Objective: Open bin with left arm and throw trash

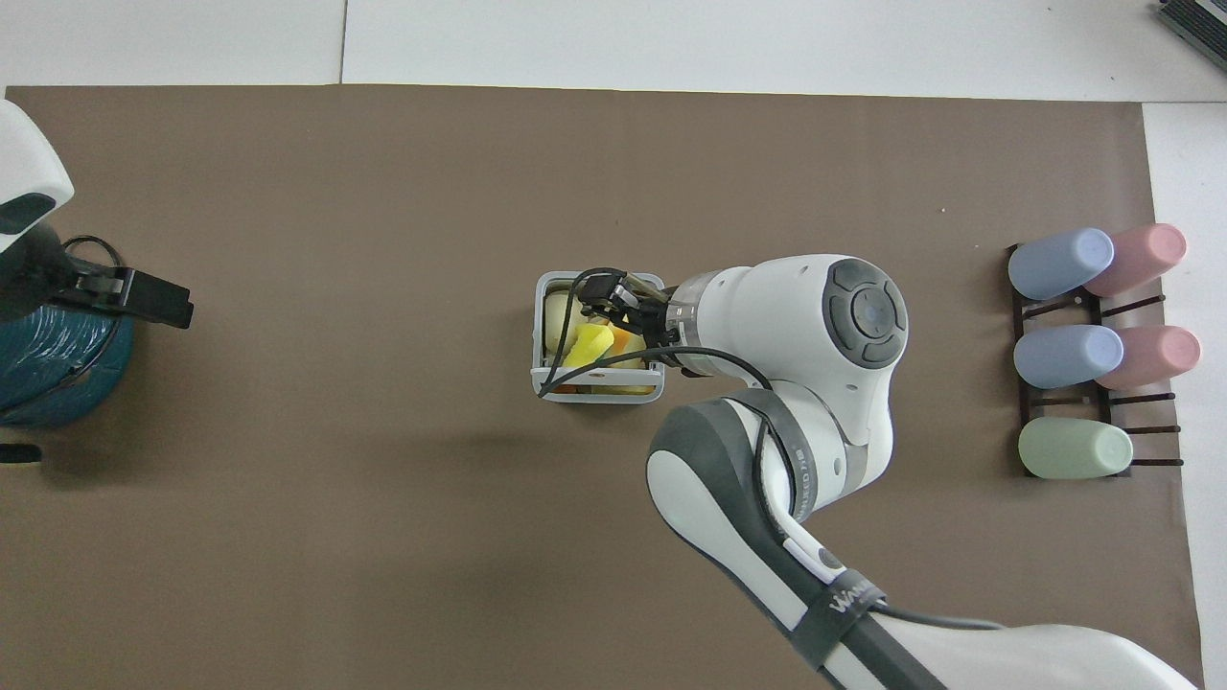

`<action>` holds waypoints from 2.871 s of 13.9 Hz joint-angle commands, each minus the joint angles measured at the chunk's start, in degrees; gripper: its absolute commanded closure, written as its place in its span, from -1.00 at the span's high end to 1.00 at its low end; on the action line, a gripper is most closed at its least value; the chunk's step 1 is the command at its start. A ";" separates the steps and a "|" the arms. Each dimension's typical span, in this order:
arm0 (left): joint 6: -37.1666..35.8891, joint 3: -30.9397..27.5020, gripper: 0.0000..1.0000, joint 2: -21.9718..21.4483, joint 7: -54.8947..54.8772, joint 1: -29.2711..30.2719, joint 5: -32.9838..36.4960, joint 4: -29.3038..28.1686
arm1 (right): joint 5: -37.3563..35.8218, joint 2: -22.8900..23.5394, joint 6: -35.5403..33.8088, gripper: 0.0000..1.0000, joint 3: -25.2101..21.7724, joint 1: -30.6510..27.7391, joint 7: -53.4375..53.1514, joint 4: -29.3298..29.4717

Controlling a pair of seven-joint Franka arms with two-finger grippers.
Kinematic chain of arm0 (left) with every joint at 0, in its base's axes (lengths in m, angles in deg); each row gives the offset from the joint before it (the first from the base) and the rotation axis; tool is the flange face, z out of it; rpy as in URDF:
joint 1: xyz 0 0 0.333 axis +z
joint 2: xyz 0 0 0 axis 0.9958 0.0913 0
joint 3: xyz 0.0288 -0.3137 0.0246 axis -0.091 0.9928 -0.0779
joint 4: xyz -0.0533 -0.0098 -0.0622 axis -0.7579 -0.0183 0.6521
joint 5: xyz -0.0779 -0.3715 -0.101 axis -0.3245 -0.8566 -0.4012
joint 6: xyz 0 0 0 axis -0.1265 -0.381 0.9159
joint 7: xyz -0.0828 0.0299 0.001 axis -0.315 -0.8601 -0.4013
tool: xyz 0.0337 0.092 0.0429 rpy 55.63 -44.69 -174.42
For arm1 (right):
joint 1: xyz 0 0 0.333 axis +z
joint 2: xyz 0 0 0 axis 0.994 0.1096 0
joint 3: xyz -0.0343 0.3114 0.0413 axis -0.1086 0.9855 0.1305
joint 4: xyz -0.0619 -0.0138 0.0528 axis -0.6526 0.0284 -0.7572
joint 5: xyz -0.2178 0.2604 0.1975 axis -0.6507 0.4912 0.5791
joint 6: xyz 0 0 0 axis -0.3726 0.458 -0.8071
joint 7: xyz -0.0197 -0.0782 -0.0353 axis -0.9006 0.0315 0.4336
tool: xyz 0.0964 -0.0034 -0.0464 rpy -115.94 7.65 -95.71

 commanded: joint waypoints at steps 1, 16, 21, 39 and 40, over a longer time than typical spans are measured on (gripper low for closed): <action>1.36 -0.16 1.00 -1.49 0.33 -0.35 0.32 -1.92 | -8.86 -3.21 -2.19 1.00 -0.37 -3.33 1.25 0.22; 1.01 -0.16 1.00 -1.49 0.60 -0.18 0.32 -1.92 | -23.51 -11.22 -40.85 1.00 -0.46 -23.74 31.12 18.14; 1.10 -0.16 1.00 -1.49 0.51 -0.35 0.32 -1.92 | -21.58 -14.55 -48.16 1.00 -5.71 -23.13 35.70 18.94; 1.89 -0.16 1.00 -1.76 -0.19 -0.35 0.49 -2.54 | -19.73 -16.23 -50.99 1.00 -21.03 -10.73 41.16 17.10; 1.98 -0.16 1.00 -1.76 -0.19 -0.35 0.49 -2.71 | -19.73 -16.23 -50.99 1.00 -21.03 -10.65 41.24 17.10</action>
